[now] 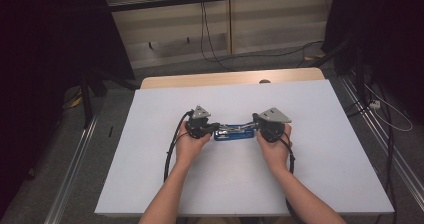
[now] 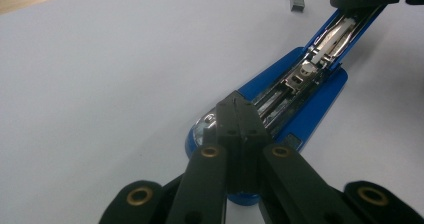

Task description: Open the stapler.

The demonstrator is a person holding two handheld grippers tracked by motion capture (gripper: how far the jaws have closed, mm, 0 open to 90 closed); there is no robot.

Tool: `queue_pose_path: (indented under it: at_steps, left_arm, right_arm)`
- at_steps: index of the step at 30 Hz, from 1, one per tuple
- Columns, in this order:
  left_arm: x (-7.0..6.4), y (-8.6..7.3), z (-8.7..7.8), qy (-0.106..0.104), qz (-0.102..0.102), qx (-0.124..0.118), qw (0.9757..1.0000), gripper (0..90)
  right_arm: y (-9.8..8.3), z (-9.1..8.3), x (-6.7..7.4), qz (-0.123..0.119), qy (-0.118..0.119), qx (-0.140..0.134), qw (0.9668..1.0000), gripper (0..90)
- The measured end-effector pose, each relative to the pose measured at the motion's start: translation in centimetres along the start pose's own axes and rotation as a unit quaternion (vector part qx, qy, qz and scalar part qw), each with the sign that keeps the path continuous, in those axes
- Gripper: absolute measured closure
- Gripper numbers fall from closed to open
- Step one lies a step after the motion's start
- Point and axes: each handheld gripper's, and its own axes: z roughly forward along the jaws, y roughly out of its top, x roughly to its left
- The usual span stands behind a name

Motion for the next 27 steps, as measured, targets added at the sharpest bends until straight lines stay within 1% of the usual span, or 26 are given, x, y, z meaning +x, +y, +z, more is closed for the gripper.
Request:
queue_pose_path:
  at_steps: [1,3,4,6,7,8,9,11,12,13,14,15,17,18,19,20,21,22,23,24,25,26,27]
  left_arm:
    - [0.0,0.0,0.0,0.000,0.000,0.001,1.0000,90.0]
    - [0.0,0.0,0.0,0.000,-0.001,0.000,1.0000,90.0]
    - [0.0,0.0,0.0,0.001,-0.002,0.000,1.0000,90.0]
    - [-0.1,0.0,0.0,0.002,0.000,-0.001,1.0000,90.0]
    - [-0.2,0.0,0.0,0.002,-0.003,-0.001,1.0000,90.0]
    - [-0.2,0.0,0.0,0.006,0.002,0.001,1.0000,90.0]
    - [-0.2,0.0,0.0,0.006,0.004,0.000,1.0000,90.0]
    - [-0.2,0.0,0.0,0.005,0.006,-0.001,1.0000,90.0]
    - [-0.2,0.0,0.0,0.005,0.005,-0.003,1.0000,90.0]
    - [-0.2,0.0,-0.1,0.001,0.003,-0.014,0.9999,90.0]
    - [-0.2,0.1,-0.2,-0.004,-0.004,-0.025,0.9997,90.0]
    - [-0.2,0.2,-0.3,-0.006,-0.006,-0.026,0.9996,90.0]
    - [-0.4,0.3,-0.4,-0.004,0.001,-0.027,0.9996,89.5]
    - [-0.6,0.4,-0.3,-0.010,-0.013,-0.032,0.9994,86.7]
    - [-0.6,0.5,-0.3,-0.008,-0.012,-0.037,0.9992,83.5]
    - [-0.7,0.6,-0.4,-0.008,-0.017,-0.044,0.9989,81.3]
    - [-0.7,0.7,-0.5,-0.014,-0.024,-0.052,0.9983,80.4]
    - [-0.7,0.8,-0.7,-0.020,-0.029,-0.056,0.9978,78.2]
    - [-0.7,0.9,-0.8,-0.020,-0.030,-0.057,0.9978,75.0]
    - [-0.6,0.9,-0.9,-0.020,-0.030,-0.058,0.9977,73.9]
    - [-0.5,0.9,-1.1,-0.020,-0.036,-0.061,0.9973,72.9]
    - [-0.4,1.0,-1.2,-0.017,-0.036,-0.065,0.9971,70.8]
    - [-0.4,1.0,-1.3,-0.016,-0.039,-0.068,0.9968,68.6]
  right_arm:
    - [-0.5,0.0,-0.5,0.006,-0.002,0.009,0.9999,90.0]
    - [-1.1,0.0,-1.1,0.015,0.003,0.013,0.9998,90.0]
    - [-1.0,-0.1,-1.3,0.010,0.001,0.014,0.9999,90.0]
    - [-0.8,-0.1,-1.5,-0.002,0.006,0.020,0.9998,90.0]
    - [-0.8,-0.1,-1.7,-0.006,0.012,0.022,0.9997,90.0]
    - [-0.8,-0.1,-1.8,-0.006,0.013,0.022,0.9997,90.0]
    - [-0.7,-0.2,-2.0,-0.003,0.013,0.024,0.9996,90.0]
    - [-0.8,-0.2,-2.3,0.001,0.022,0.024,0.9995,90.0]
    - [-0.8,-0.3,-2.4,0.002,0.023,0.023,0.9995,90.0]
    - [-0.8,-0.4,-2.5,0.006,0.034,0.020,0.9992,90.0]
    - [-0.8,-0.5,-2.5,0.007,0.036,0.023,0.9991,90.0]
    - [-0.9,-0.6,-2.4,0.004,0.036,0.021,0.9991,90.0]
    - [-0.9,-0.8,-2.4,0.000,0.040,0.018,0.9991,90.0]
    - [-0.8,-1.0,-2.4,-0.006,0.040,0.016,0.9991,90.0]
    - [-0.6,-1.1,-2.5,-0.009,0.043,0.014,0.9990,90.0]
    - [-0.4,-1.3,-2.6,-0.010,0.046,0.010,0.9988,89.2]
    - [-0.2,-1.5,-2.7,-0.014,0.043,0.008,0.9990,85.9]
    - [0.1,-1.7,-2.8,-0.017,0.041,0.004,0.9990,84.5]
    - [0.4,-2.0,-3.0,-0.018,0.043,0.002,0.9989,83.4]
    - [0.6,-2.2,-3.1,-0.020,0.041,0.000,0.9989,82.5]
    - [0.9,-2.4,-3.4,-0.021,0.039,-0.003,0.9990,81.4]
    - [1.1,-2.6,-3.6,-0.023,0.037,-0.004,0.9990,79.9]
    - [1.3,-2.8,-3.9,-0.023,0.031,-0.007,0.9992,78.0]
